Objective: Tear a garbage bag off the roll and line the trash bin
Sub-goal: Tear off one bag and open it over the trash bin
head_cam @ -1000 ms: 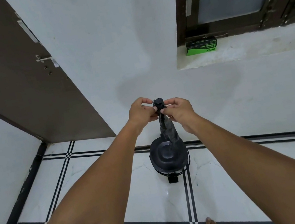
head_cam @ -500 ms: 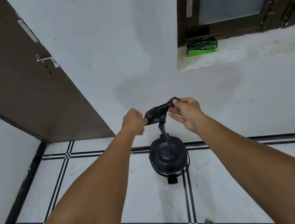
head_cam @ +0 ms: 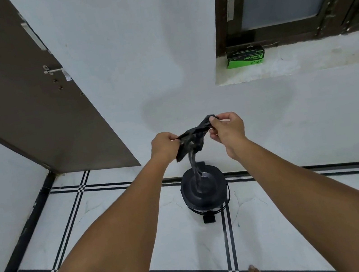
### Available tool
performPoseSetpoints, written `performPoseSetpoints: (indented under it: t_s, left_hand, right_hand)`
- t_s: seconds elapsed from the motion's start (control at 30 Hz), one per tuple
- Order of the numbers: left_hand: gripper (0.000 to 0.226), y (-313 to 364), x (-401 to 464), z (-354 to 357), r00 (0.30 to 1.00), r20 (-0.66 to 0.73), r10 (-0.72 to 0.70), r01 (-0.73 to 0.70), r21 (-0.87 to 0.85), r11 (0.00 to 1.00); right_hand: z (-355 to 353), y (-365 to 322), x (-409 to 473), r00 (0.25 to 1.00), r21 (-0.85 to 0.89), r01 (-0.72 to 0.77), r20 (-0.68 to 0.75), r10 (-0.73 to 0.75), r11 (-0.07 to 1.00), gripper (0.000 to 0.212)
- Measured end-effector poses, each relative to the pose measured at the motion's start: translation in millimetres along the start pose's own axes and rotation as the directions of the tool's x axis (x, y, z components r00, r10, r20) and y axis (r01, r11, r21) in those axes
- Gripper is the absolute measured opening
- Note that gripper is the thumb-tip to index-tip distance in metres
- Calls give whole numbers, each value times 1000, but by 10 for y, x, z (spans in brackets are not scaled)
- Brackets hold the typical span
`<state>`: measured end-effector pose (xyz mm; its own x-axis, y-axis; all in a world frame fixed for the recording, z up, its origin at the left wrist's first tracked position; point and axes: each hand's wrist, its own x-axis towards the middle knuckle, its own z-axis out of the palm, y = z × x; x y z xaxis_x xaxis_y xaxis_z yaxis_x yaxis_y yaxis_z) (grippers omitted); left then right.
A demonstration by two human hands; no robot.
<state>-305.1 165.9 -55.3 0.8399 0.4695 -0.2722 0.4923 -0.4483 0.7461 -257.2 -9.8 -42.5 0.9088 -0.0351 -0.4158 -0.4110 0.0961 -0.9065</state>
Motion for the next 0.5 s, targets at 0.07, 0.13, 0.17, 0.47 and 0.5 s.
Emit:
performPoseSetpoints:
  t_s: [0.07, 0.13, 0.17, 0.47, 0.5]
  left_hand:
    - [17, 15, -26, 8, 1000, 6, -10, 11, -48, 999]
    - [16, 56, -58, 39, 997, 70, 42, -35, -98, 995]
    - [17, 79, -81, 59, 991, 110, 76, -63, -119, 991]
    - [24, 35, -46, -21, 982, -80, -170, 140, -296, 945]
    - [22, -2, -31, -40, 975, -90, -201, 169, -280, 945]
  right_hand:
    - [-25, -12, -20, 986, -9, -100, 132, 100, 995, 40]
    - [-13, 1, -66, 946, -96, -153, 274, 174, 984, 55]
    - [0, 24, -87, 931, -129, -148, 318, 182, 981, 57]
    - [-71, 106, 103, 998, -130, 8, 60, 0, 991, 36]
    - [-98, 101, 118, 999, -126, 17, 48, -11, 992, 35]
